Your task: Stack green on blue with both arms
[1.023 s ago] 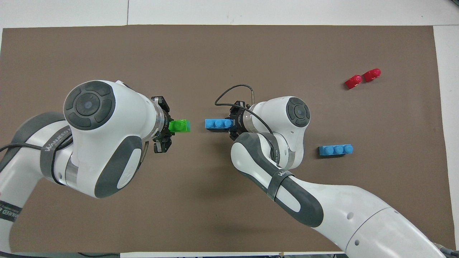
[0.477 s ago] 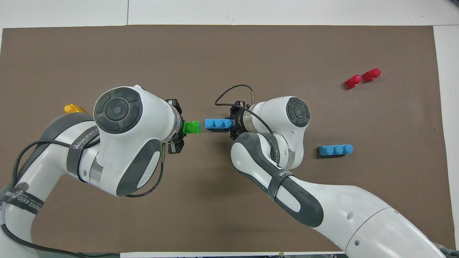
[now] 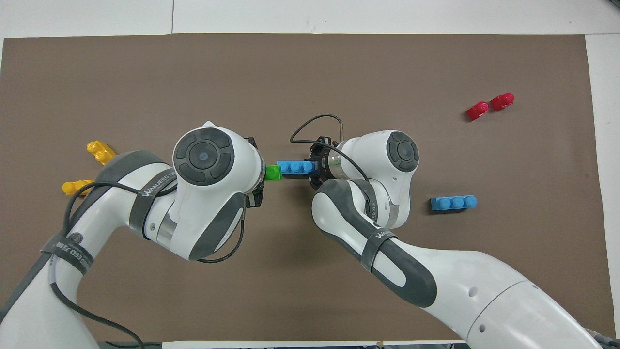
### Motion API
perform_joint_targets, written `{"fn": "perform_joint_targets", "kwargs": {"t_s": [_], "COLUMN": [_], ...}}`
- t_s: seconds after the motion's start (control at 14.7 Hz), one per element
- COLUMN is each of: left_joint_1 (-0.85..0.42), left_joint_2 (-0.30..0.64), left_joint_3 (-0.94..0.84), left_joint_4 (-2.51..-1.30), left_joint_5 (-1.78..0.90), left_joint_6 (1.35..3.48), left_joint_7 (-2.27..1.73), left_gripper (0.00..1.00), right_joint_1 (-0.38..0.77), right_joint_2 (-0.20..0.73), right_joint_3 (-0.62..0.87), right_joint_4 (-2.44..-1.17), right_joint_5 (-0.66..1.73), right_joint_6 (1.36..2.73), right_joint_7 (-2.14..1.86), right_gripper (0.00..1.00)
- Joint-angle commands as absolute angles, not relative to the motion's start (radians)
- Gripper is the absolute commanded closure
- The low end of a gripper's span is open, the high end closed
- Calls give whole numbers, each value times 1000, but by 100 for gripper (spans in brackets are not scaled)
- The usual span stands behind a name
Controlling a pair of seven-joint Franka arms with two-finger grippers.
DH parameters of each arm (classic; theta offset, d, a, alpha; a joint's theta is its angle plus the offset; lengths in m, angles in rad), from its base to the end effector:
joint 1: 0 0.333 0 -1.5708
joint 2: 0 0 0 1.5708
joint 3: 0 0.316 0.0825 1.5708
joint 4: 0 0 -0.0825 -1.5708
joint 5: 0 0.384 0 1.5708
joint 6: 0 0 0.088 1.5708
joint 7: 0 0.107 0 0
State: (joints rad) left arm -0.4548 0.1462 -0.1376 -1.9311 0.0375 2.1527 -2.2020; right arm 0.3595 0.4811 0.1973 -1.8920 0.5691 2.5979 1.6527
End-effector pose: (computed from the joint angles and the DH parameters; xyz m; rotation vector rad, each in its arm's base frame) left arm 0.4994 -0.3311 0.4202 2.1456 2.1925 0.0388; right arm 0.5649 0.3284 0.2738 -1.9141 1.9487 0.4070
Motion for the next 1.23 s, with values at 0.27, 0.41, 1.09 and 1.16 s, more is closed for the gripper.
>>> {"fn": "perform_joint_targets", "kwargs": {"t_s": [0.27,0.41,1.09,1.16], "left_joint_1": [-483,-495,-503,-508], "left_joint_2": [238,276,316,324], "left_joint_3": [-124,-123,-124,-124], "left_joint_4": [-1899,-1876,-1850,-1850], "left_joint_5": [72,78,123,126], "left_joint_6": [2241,2252,2270,2270], "left_joint_7": [-2230,-2232,-2264,-2264], "left_gripper": [100,100,100,100], "right_joint_1": [353,353,353,353], "right_joint_2": [483,483,483,483], "right_joint_3": [201,201,201,201], "right_joint_4": [-1904,-1904,-1904,-1904], "right_joint_5": [597,597,597,597], "right_joint_6": [2623,2623,2623,2623], "right_joint_7": [1635,1635,1635,1635], "right_gripper": [100,100,100,100]}}
